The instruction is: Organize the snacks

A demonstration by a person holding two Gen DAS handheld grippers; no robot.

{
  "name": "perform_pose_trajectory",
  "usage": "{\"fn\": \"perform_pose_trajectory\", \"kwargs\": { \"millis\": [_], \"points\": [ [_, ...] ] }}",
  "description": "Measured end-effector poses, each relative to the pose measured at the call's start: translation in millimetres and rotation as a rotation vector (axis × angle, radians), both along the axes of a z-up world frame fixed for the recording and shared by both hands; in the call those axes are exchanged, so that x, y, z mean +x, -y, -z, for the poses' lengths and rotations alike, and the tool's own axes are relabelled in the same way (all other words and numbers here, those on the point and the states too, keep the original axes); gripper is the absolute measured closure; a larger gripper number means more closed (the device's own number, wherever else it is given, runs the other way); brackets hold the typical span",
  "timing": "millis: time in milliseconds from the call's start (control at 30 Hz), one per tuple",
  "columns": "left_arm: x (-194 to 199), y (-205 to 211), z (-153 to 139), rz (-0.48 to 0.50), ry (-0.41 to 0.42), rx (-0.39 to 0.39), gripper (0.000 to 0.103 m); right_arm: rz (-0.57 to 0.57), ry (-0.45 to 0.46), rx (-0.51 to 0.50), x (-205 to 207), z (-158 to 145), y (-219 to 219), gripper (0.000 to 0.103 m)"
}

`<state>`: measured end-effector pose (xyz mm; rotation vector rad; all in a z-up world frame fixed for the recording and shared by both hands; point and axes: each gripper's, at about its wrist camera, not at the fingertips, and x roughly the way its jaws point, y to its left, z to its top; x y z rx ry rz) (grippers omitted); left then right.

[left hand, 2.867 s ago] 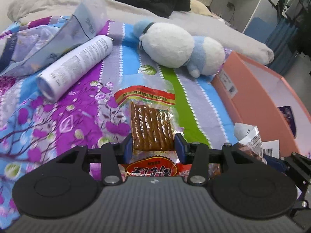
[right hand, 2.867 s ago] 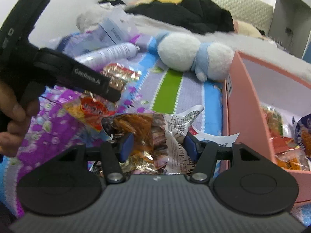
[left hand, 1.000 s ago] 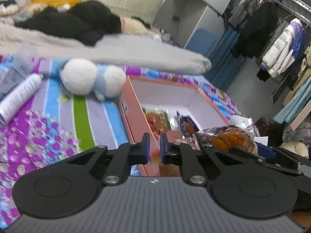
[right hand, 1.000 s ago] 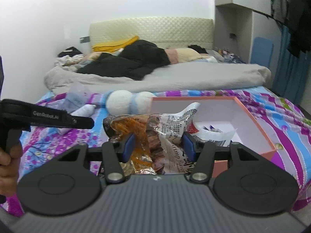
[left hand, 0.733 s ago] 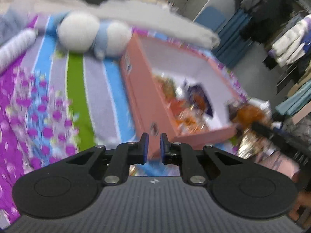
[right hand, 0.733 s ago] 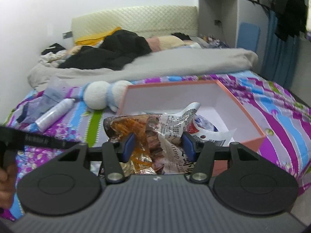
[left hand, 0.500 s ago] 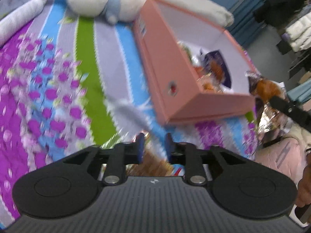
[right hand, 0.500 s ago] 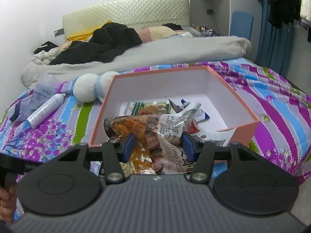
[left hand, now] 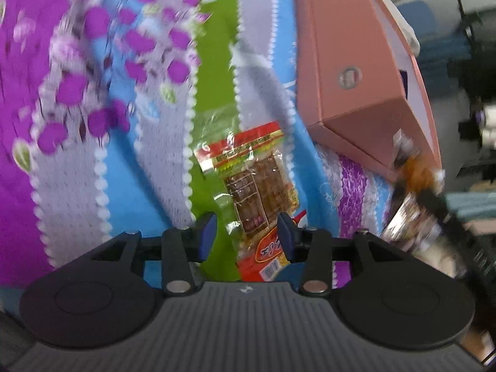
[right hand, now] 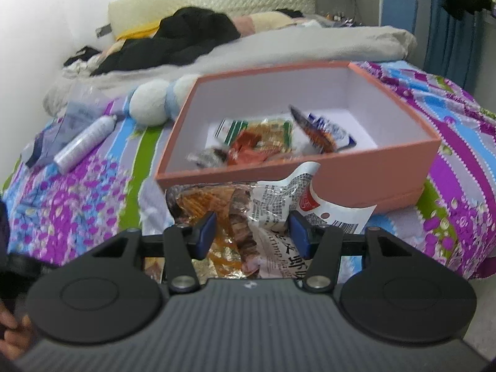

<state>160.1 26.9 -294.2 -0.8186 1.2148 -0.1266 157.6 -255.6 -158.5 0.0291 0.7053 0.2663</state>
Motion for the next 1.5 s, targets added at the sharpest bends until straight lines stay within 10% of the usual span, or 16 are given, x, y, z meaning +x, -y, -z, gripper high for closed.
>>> {"fn": "perform_pose_trajectory", "kwargs": {
  "millis": [733,933,1233,1500],
  "points": [
    [5,-11,-3,-0.104,0.106,-0.284,0.049,-0.039,-0.215,-0.015,7,84,-11,0.052],
    [17,9,-2,-0.055,0.067,-0.188,0.054,-0.038,-0.214,-0.012,7,85,-11,0.052],
    [20,25,2,-0.036,0.062,-0.093,0.093,-0.029,-0.214,-0.006,7,83,-11,0.052],
    [21,33,-35,0.037,0.161,0.043,0.096,0.012,-0.172,0.001,-1,64,-8,0.057]
  ]
}}
